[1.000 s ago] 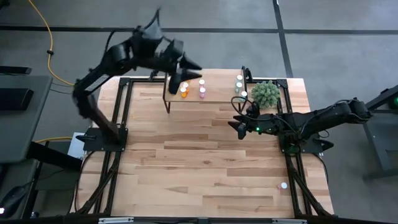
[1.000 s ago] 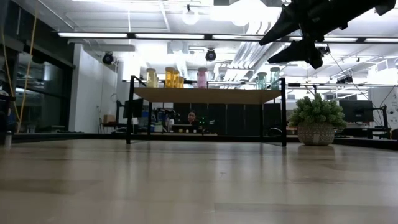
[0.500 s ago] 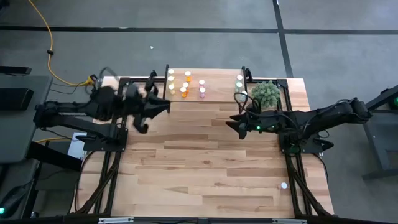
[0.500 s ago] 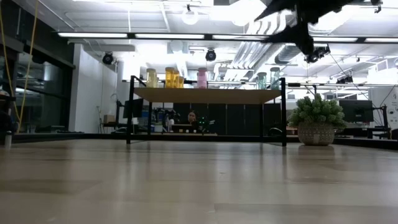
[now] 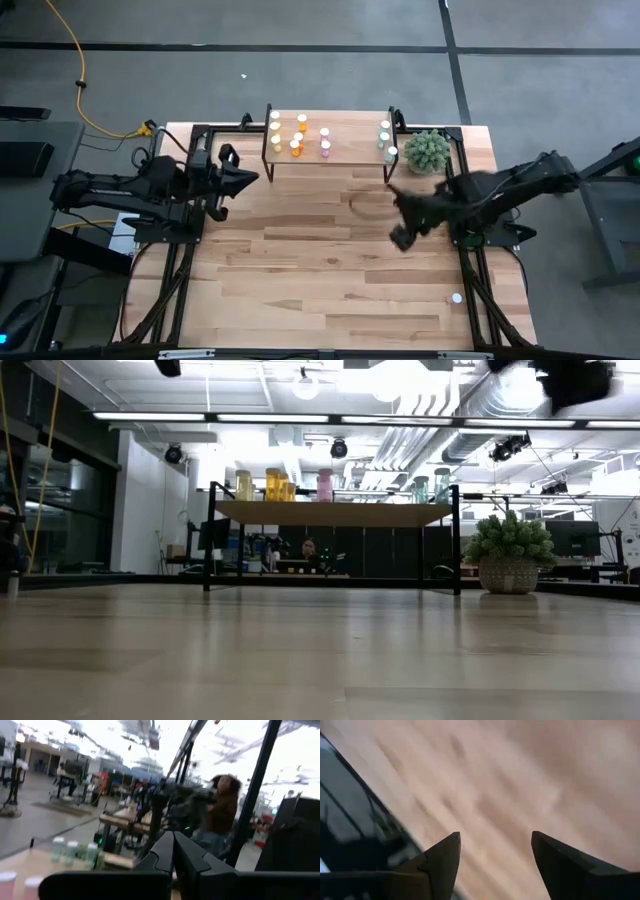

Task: Pick and place medicine bottles onto shelf by color
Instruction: Put the pink pill bottle aligned with the other pink bottles on the shelf

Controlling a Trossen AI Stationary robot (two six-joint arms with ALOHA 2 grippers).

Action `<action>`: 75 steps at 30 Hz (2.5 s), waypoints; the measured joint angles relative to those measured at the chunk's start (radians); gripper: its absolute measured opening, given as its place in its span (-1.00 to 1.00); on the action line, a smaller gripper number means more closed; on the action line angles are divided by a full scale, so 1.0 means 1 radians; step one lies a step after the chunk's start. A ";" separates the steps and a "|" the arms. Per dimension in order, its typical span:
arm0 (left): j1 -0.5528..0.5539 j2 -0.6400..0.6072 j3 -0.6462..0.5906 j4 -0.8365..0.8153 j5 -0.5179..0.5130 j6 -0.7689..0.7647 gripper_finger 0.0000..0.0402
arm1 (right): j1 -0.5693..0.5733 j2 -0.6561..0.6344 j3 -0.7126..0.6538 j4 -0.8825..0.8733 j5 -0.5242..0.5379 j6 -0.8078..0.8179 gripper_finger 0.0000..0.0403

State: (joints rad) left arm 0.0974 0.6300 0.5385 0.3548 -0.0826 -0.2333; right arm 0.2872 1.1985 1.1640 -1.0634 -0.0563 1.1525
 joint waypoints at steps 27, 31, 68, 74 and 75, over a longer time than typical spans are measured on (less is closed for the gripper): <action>0.000 0.017 0.000 -0.095 0.029 -0.003 -1.00 | 0.653 0.312 -0.112 -0.058 -0.299 0.596 0.17; 0.000 0.017 0.000 -0.095 0.019 -0.009 -1.00 | 0.652 0.357 -0.112 -0.061 -0.301 0.560 0.17; 0.000 0.018 0.004 -0.042 -0.011 -0.044 -1.00 | 0.651 0.397 -0.205 0.035 -0.335 0.515 -0.24; 0.000 0.018 0.004 -0.043 -0.011 -0.035 -1.00 | 0.651 0.397 -0.205 0.033 -0.310 0.549 -0.26; 0.000 0.018 0.004 -0.043 -0.011 -0.036 -1.00 | 0.651 0.397 -0.205 0.033 -0.310 0.549 -0.27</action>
State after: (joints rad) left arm 0.0977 0.6479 0.5423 0.3115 -0.0937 -0.2690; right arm 0.9386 1.5959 0.9592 -1.0302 -0.3664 1.7020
